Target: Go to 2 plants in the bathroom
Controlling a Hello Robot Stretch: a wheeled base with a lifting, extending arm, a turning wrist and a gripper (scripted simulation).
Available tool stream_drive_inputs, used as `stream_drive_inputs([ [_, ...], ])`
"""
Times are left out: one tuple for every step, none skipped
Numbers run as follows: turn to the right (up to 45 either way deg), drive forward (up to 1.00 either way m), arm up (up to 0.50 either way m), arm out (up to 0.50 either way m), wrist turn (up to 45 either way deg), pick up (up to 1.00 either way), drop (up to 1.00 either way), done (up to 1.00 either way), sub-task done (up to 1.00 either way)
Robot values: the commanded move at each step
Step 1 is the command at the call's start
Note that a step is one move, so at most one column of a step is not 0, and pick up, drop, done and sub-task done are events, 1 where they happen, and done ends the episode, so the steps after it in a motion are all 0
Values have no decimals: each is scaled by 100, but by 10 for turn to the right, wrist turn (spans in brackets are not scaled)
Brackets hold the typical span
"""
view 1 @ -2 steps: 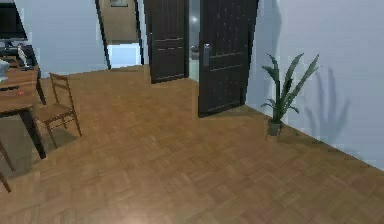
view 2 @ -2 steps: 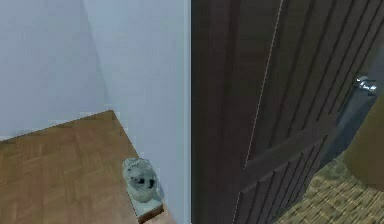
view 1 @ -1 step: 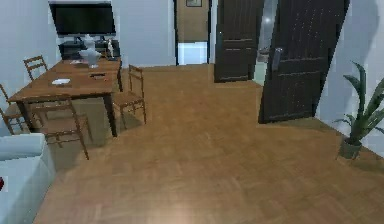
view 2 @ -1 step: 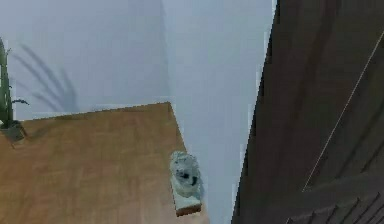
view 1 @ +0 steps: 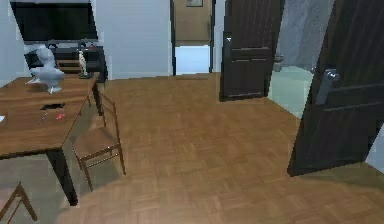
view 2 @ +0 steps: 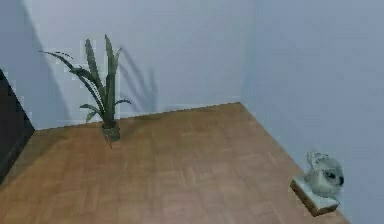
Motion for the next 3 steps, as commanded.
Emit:
stream_drive_inputs([
  [0,100,0,0,0,0,0,0,0],
  [0,45,0,0,0,0,0,0,0],
  [-90,0,0,0,0,0,0,0,0],
])
